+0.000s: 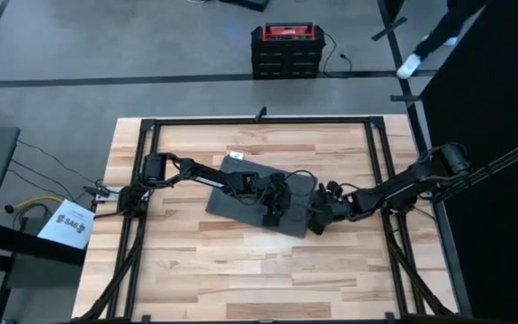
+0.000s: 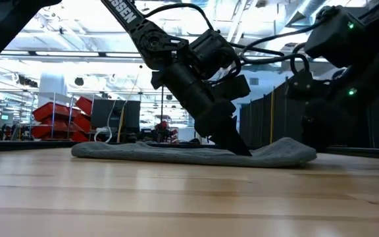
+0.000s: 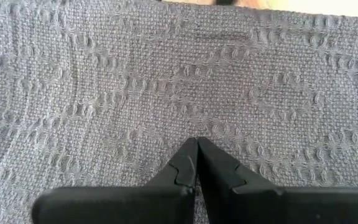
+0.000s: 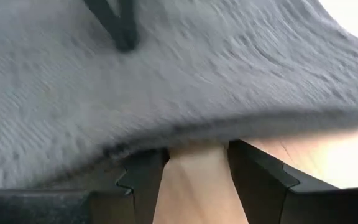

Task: Roll towel
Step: Roll the gray towel

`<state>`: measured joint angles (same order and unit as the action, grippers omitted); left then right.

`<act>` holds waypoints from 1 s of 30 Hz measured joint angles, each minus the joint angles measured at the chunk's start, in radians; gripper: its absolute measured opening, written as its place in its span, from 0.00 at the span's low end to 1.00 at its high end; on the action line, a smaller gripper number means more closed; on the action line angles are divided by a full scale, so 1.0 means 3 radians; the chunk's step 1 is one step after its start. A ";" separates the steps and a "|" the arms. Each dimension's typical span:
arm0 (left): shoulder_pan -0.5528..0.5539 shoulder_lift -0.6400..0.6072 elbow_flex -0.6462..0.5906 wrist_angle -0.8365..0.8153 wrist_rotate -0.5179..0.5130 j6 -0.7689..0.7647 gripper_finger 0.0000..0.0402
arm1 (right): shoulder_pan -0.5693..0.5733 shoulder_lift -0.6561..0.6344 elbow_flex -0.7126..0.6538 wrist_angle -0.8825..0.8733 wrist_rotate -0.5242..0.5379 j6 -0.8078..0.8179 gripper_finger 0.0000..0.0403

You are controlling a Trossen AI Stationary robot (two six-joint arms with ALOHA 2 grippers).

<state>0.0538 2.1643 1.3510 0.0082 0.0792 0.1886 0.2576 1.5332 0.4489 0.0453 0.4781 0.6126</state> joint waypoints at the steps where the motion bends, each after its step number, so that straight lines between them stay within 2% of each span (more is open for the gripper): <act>1: 0.0001 0.0000 0.0000 0.0001 0.0000 0.0002 0.00 | -0.0001 0.0078 -0.0002 0.0170 0.0010 -0.0096 0.42; 6: -0.0001 -0.0001 0.0000 -0.0006 0.0001 -0.0001 0.00 | -0.0079 0.0201 -0.0011 0.0586 -0.0060 -0.0551 0.42; 10: -0.0001 -0.0001 0.0000 -0.0006 0.0000 -0.0013 0.00 | -0.0154 -0.0067 -0.0017 0.0489 -0.0189 -0.0804 0.42; 15: -0.0001 -0.0001 0.0000 -0.0005 0.0001 -0.0020 0.00 | -0.0191 -0.0396 0.0024 0.0572 -0.0164 -0.1018 0.42; 26: -0.0001 -0.0001 0.0000 -0.0004 0.0001 -0.0059 0.00 | -0.0340 -0.0192 0.0024 0.0579 -0.0138 -0.1062 0.42; 30: -0.0001 -0.0001 0.0000 -0.0004 0.0001 -0.0060 0.00 | -0.0335 -0.0198 0.0045 0.0254 -0.0126 -0.0946 0.42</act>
<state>0.0536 2.1639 1.3510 0.0071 0.0795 0.1707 0.1572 1.4737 0.4623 0.1214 0.4402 0.3287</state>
